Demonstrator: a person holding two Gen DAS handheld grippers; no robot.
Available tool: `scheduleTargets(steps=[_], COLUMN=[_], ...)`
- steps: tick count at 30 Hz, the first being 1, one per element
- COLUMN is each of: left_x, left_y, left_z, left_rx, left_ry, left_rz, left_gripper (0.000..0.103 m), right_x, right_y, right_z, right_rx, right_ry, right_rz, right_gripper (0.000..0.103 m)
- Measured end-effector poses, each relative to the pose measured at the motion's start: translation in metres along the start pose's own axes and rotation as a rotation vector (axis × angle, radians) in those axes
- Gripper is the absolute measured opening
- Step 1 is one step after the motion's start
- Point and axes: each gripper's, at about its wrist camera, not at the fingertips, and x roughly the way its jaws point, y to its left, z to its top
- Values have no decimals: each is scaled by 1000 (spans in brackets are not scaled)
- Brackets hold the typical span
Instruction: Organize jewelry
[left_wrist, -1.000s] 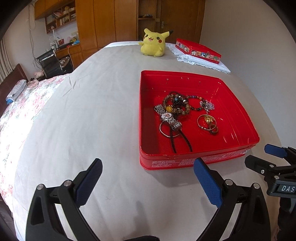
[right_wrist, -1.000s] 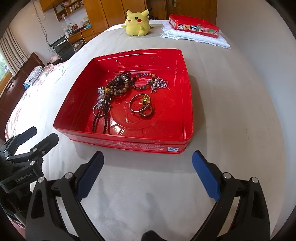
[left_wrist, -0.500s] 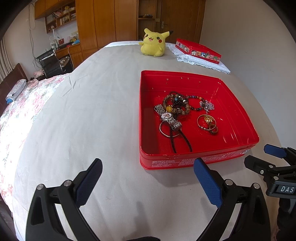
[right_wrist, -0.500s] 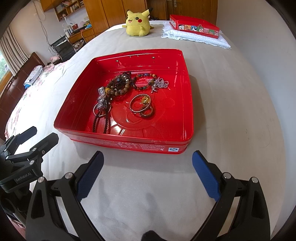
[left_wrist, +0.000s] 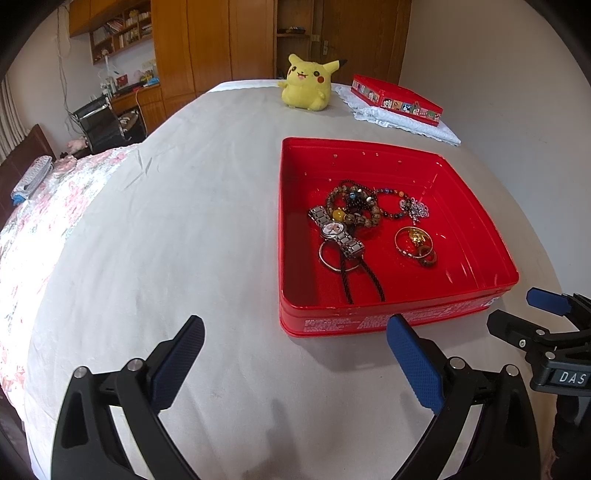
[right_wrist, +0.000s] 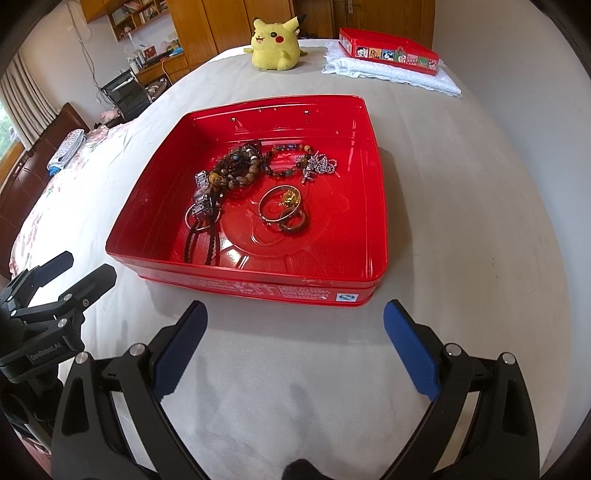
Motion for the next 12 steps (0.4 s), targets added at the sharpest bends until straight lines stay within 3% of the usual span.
scheduleTargets(steps=[12], left_x=[1], left_y=[-2], left_z=[0], left_rx=[4], left_ry=[7], left_rz=[5], left_gripper=[99], right_x=[2], right_y=[0], right_z=[1], right_rx=[-2], right_ry=[1], right_rz=[0], right_gripper=[95])
